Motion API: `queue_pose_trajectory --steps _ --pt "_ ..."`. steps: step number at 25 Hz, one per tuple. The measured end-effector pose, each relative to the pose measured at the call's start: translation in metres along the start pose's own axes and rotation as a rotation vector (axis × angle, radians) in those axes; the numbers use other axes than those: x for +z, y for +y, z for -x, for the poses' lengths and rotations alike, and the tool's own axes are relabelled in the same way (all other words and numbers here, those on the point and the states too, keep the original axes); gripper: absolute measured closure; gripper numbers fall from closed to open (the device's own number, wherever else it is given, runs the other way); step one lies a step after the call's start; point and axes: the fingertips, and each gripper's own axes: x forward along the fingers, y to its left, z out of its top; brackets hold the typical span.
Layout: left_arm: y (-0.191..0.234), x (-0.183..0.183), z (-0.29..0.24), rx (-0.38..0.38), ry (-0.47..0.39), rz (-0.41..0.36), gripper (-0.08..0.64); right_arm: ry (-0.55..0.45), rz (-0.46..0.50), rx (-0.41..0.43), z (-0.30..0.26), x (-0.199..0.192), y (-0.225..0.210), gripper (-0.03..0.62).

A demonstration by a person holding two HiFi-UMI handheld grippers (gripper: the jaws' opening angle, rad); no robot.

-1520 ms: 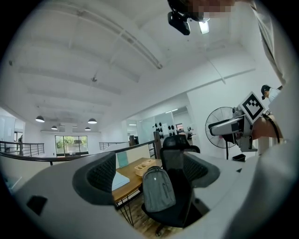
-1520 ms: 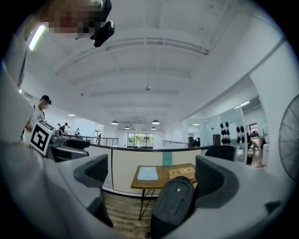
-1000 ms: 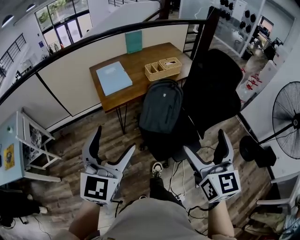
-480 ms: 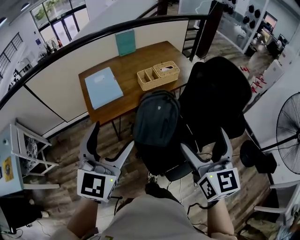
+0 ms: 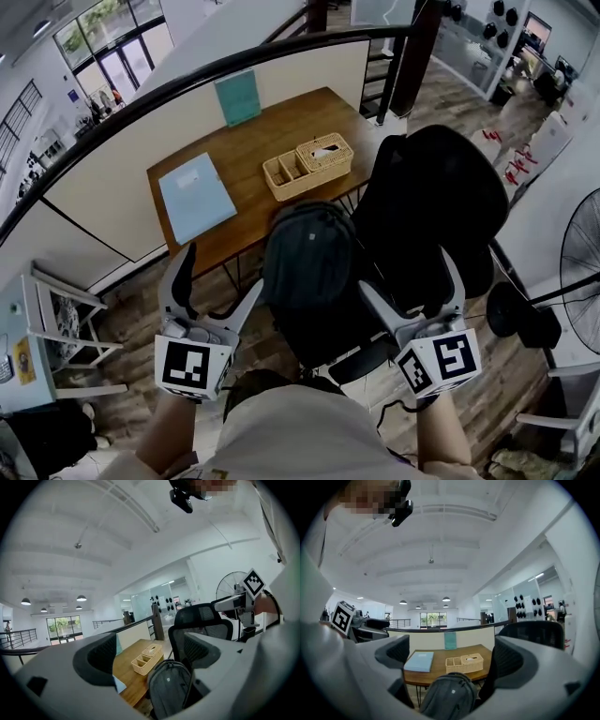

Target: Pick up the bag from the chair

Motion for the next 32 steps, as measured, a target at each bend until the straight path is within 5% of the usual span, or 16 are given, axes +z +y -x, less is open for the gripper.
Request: queue_pose_trajectory --steps 8,18,32 --pt "0.019 0.004 -0.016 -0.04 -0.015 -0.001 0.13 0.013 -0.001 -0.041 -0.009 0.0 0.003 0.025" --pt "0.052 -0.005 -0.018 -0.182 -0.025 -0.01 0.13 0.039 -0.017 -0.158 -0.024 -0.002 0.036 0.031" --pt "0.092 -0.019 -0.014 -0.228 -0.035 0.007 0.13 0.054 -0.028 -0.221 -0.046 -0.009 0.064 0.035"
